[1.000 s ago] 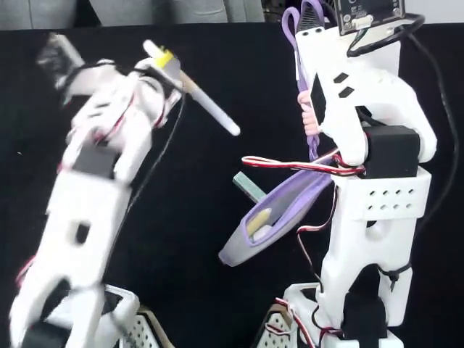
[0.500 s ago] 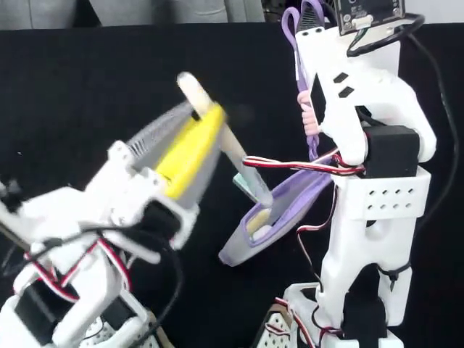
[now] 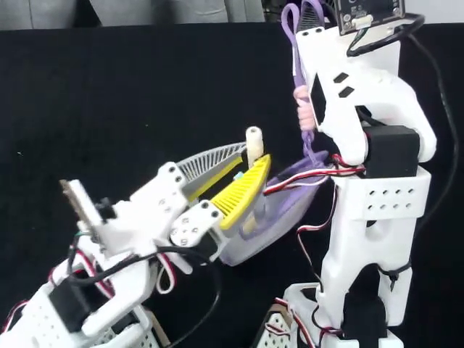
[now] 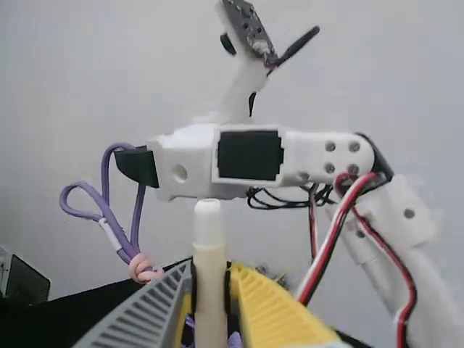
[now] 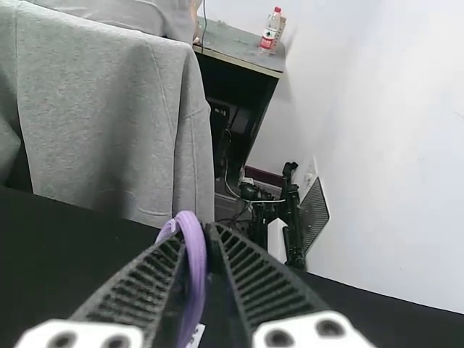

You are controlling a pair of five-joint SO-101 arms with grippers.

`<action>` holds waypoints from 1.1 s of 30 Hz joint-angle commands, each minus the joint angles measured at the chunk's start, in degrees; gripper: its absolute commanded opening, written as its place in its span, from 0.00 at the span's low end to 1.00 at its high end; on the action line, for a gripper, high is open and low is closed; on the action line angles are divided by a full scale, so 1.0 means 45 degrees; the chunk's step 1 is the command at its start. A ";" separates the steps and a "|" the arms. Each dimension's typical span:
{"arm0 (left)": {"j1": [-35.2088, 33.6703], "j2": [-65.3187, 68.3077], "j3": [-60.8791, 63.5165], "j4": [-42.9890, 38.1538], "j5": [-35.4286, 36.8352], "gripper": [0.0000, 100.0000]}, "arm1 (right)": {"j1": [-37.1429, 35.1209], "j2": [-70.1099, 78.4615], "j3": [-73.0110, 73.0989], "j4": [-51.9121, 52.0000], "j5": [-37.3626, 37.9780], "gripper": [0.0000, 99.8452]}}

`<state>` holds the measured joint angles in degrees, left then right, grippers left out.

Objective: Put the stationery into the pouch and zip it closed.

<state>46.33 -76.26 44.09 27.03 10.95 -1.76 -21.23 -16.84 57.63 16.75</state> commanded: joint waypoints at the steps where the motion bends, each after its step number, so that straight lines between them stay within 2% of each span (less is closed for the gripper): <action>1: 0.0674 -0.0117 0.0498 -0.0195 -0.0821 0.03 | 0.0156 -0.0498 -0.0654 0.0000 0.0117 0.01; 3: 0.1162 -0.0117 0.0869 -0.0137 -0.1543 0.04 | 0.0156 -0.0498 -0.0654 0.0000 0.0117 0.01; 5: 0.1573 -0.0117 0.1084 0.0488 -0.1895 0.10 | 0.0156 -0.0498 -0.0654 -0.0020 0.0117 0.01; 8: 0.1924 -0.0117 0.0811 0.1895 -0.1368 0.20 | 0.0176 -0.0498 -0.0654 0.0000 0.0117 0.01; 15: 0.1534 -0.0039 -0.2120 0.3673 -0.0879 0.21 | 0.0176 -0.0498 -0.0654 -0.0020 0.0117 0.01; 17: 0.0733 -0.0117 -0.2940 0.3829 -0.0860 0.21 | 0.0176 -0.0498 -0.0654 0.0000 0.0117 0.01; 19: -0.0596 -0.0117 -0.3468 0.3751 -0.0176 0.21 | 0.0176 -0.0498 -0.0654 0.0020 0.0117 0.01; 24: -0.4933 0.0020 -0.3311 0.3673 0.4161 0.21 | 0.0176 -0.0498 -0.0654 0.0020 0.0117 0.01; 27: -0.7121 0.0020 -0.2354 0.2637 0.6388 0.21 | 0.0176 -0.0498 -0.0654 0.0039 0.0117 0.01; 30: -0.8684 0.0215 -0.0791 0.1328 0.7111 0.21 | 0.0156 -0.0498 -0.0635 0.0039 0.0117 0.01; 33: -0.8879 0.1407 0.0928 0.0469 0.7072 0.21 | 0.0156 -0.0479 -0.0635 0.0039 0.0117 0.01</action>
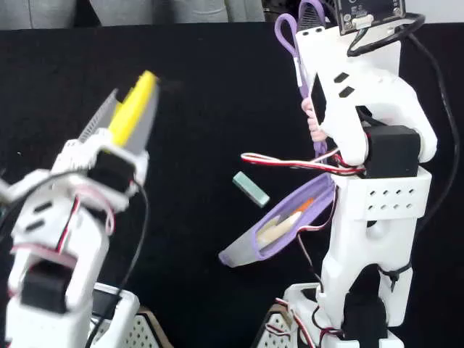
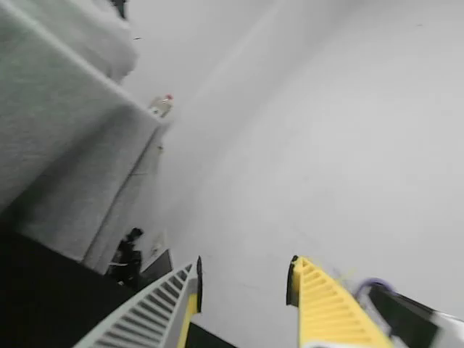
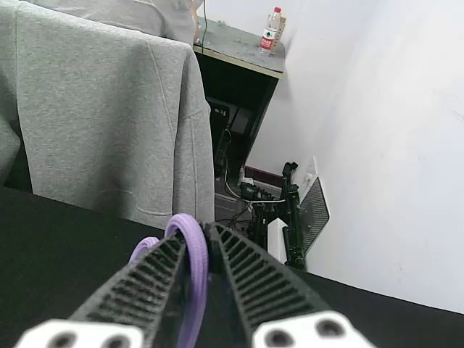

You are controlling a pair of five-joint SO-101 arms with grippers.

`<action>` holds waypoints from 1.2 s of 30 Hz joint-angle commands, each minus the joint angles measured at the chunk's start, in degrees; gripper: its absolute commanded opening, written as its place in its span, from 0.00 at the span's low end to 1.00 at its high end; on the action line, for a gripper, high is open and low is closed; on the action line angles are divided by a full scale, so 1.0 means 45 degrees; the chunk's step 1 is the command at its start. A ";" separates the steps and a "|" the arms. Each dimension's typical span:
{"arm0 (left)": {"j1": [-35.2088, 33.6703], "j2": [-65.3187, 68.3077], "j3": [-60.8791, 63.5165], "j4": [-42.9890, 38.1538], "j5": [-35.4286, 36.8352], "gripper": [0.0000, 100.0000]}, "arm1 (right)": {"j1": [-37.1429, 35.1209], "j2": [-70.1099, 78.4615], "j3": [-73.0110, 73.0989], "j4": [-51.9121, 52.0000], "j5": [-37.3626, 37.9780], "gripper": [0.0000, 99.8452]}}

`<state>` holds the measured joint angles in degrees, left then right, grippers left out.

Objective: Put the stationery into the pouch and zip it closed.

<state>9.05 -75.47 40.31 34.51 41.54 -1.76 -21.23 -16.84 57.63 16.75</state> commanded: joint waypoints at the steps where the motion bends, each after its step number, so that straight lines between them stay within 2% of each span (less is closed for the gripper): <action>1: -0.0615 0.1817 0.2256 -0.1387 0.0156 0.21 | 0.0156 -0.0479 -0.0635 0.0039 0.0117 0.01; 3: -0.0576 0.3145 0.2999 -0.1778 -0.0469 0.21 | 0.0156 -0.0479 -0.0615 0.0039 0.0117 0.01; 5: -0.0342 0.4532 0.3292 -0.1934 -0.0410 0.21 | 0.0156 -0.0479 -0.0615 0.0039 0.0117 0.01; 12: 0.1201 0.9026 0.2510 -0.2051 0.2188 0.21 | 0.0156 -0.0479 -0.0576 0.0039 0.0117 0.01; 21: 0.3155 1.4808 -0.0889 -0.1993 0.4220 0.21 | 0.0156 -0.0479 -0.0557 0.0039 0.0117 0.01; 23: 0.3643 1.5473 -0.1358 -0.1641 0.4474 0.21 | 0.0156 -0.0479 -0.0557 0.0039 0.0117 0.01; 30: 0.4835 1.5902 -0.2784 0.1661 0.5665 0.21 | 0.0137 -0.0459 -0.0557 0.0039 0.0117 0.01; 36: 0.4913 1.6020 -0.2999 0.0840 0.5665 0.21 | 0.0137 -0.0459 -0.0537 0.0039 0.0117 0.01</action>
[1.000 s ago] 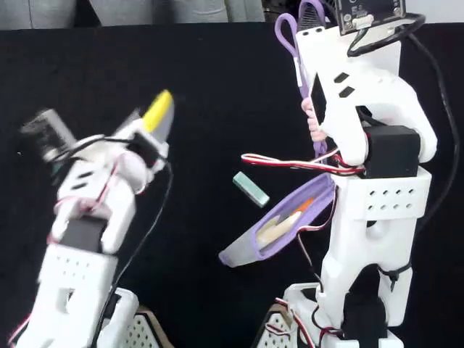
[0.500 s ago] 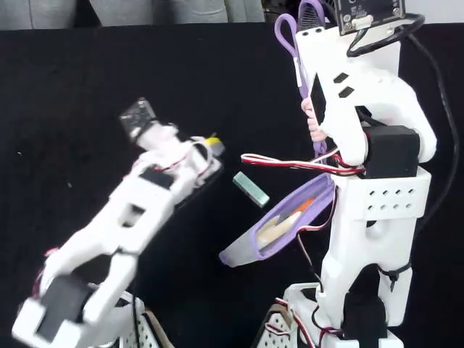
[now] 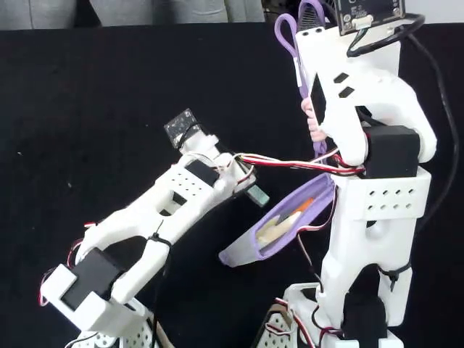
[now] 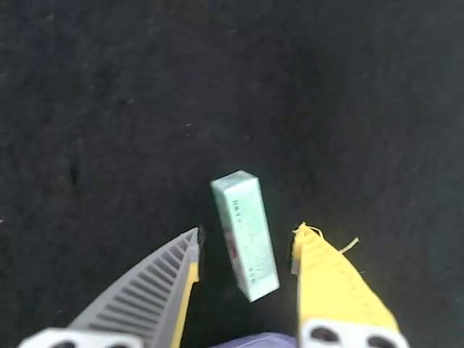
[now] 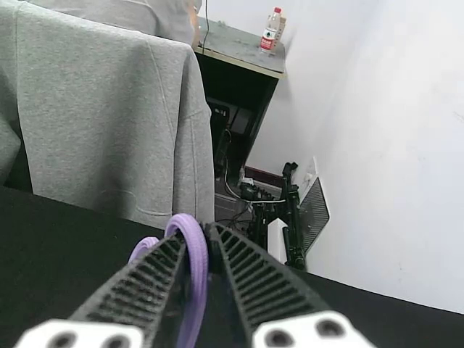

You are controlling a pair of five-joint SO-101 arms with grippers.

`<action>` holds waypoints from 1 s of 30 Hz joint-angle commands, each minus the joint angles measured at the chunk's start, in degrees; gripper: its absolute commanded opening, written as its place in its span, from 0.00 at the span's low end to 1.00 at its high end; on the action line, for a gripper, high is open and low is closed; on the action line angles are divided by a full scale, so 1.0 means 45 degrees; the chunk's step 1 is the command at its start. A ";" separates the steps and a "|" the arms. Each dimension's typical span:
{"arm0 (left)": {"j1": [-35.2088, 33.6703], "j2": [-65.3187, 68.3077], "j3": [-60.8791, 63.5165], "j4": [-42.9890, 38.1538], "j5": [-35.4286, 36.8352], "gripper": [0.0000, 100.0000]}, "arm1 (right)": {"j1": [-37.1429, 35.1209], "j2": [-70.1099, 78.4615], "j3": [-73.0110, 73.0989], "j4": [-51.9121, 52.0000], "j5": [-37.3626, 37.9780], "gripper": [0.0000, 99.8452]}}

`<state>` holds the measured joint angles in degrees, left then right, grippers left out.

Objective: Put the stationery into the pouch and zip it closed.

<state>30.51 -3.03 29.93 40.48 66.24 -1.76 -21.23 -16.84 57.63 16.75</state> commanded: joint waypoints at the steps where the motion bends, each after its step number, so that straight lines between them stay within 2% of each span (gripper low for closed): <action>1: 0.0147 -0.0078 -0.0596 -0.0645 0.0176 0.21 | 0.0137 -0.0459 -0.0537 0.0039 0.0117 0.01; 9: 0.0068 0.1172 0.0068 -0.2266 0.0176 0.21 | 0.0098 -0.0459 -0.0518 0.0039 0.0117 0.01; 24: 0.0147 0.3497 -0.1846 -0.2149 0.0117 0.21 | 0.0098 -0.0459 -0.0518 0.0039 0.0117 0.01; 26: 0.0166 0.3907 -0.2139 -0.2149 0.0020 0.16 | 0.0098 -0.0459 -0.0518 0.0039 0.0117 0.01; 30: 0.0088 0.4650 -0.2725 -0.2149 -0.1270 0.02 | 0.0098 -0.0459 -0.0518 0.0039 0.0117 0.01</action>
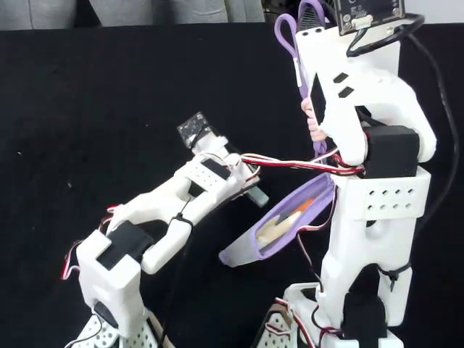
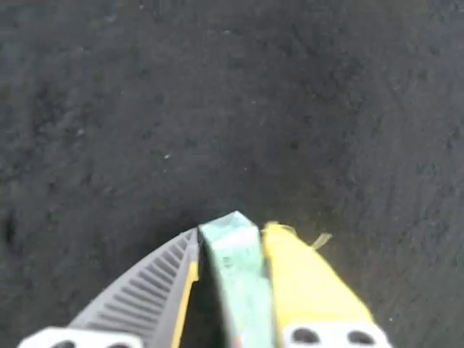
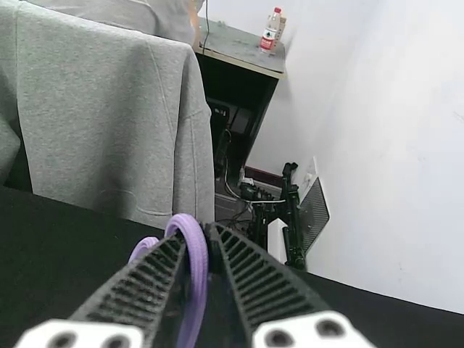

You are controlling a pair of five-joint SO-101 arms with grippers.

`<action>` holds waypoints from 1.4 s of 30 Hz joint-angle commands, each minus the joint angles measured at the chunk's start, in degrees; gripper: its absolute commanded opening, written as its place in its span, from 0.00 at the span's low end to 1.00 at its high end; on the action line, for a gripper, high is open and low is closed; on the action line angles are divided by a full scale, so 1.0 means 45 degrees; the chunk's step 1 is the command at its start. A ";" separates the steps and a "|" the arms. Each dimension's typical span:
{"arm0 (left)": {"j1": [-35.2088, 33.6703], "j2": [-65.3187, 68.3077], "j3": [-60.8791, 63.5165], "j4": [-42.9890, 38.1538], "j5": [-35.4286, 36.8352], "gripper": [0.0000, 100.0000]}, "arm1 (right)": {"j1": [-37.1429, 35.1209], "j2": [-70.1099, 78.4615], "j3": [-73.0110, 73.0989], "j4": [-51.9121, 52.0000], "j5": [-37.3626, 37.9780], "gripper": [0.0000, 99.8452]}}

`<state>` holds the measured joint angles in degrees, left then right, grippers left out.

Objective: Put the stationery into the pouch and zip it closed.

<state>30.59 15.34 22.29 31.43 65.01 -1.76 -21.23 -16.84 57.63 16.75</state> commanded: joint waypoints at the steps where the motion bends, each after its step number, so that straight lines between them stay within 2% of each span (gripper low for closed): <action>1: 0.0068 0.0664 -0.1045 -0.0137 -0.1016 0.03 | 0.0098 -0.0459 -0.0537 0.0039 0.0117 0.01; 4: 0.0049 0.0703 -0.1026 -0.0078 -0.0899 0.03 | 0.0098 -0.0459 -0.0557 0.0039 0.0117 0.01; 9: -0.0322 -0.0762 -0.1495 0.1739 -0.0938 0.03 | 0.0098 -0.0479 -0.0576 0.0059 0.0117 0.01; 15: -0.2491 -0.4904 -0.1475 0.3399 -0.0957 0.03 | 0.0078 -0.0479 -0.0557 0.0059 0.0117 0.01; 20: -0.4405 -0.8440 -0.0967 0.3419 -0.1465 0.03 | 0.0078 -0.0479 -0.0596 0.0059 0.0117 0.01; 25: -0.4405 -1.1897 -0.0459 0.2364 -0.3341 0.03 | 0.0078 -0.0479 -0.0635 0.0059 0.0117 0.01; 30: -0.2979 -1.5473 0.0596 0.1055 -0.5392 0.03 | 0.0078 -0.0479 -0.0635 0.0059 0.0117 0.01; 39: 0.3253 -2.1607 0.3683 -0.0664 -1.0295 0.03 | 0.0098 -0.0479 -0.0635 0.0039 0.0117 0.01; 42: 0.4777 -2.2271 0.4269 -0.0625 -1.0882 0.03 | 0.0117 -0.0479 -0.0635 0.0039 0.0117 0.01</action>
<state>42.55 -80.48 39.25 29.93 20.53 -1.76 -21.23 -16.84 57.63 16.75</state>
